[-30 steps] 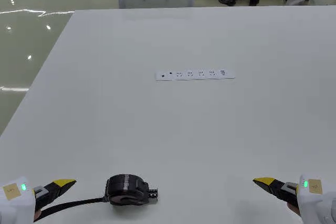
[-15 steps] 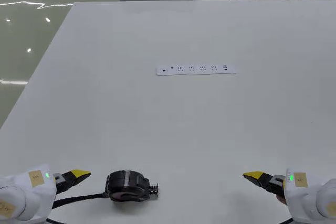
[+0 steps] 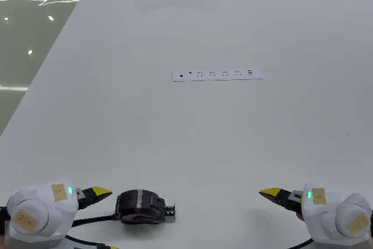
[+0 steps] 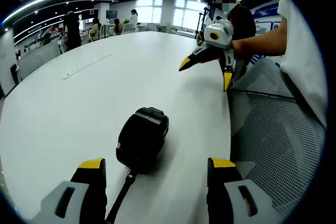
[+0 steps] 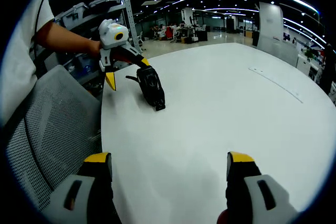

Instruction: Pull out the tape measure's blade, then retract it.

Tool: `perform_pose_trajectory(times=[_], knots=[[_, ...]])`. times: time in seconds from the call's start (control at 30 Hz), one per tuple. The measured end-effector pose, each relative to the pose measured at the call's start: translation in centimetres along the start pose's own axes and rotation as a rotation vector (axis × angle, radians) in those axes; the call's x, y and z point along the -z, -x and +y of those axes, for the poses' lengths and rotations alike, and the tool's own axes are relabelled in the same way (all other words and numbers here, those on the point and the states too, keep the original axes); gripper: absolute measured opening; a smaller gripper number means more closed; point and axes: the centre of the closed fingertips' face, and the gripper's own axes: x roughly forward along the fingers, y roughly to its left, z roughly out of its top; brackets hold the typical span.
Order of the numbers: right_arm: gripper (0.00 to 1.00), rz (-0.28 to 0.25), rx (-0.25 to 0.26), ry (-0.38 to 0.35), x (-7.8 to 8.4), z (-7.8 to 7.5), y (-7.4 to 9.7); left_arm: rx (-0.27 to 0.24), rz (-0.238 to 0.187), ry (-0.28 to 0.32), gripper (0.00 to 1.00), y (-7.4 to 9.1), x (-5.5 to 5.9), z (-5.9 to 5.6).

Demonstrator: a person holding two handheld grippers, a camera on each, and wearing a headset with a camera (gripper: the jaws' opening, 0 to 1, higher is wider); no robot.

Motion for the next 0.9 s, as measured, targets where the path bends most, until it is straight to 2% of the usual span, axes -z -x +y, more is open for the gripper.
perform_pose_trajectory(times=[0.4,0.67,0.9], knots=[[0.91,0.007,-0.012,-0.015,0.3,0.2,-0.2,0.017,0.002,-0.017,0.66,-1.7,-0.2,1.4],[0.91,0.010,-0.006,-0.022,0.5,0.0,0.0,0.037,0.003,-0.011,0.56,-2.3,-0.4,1.8],[0.91,0.013,-0.006,-0.024,0.7,0.1,0.0,0.044,0.011,-0.034,0.45,-2.6,-0.3,1.6]])
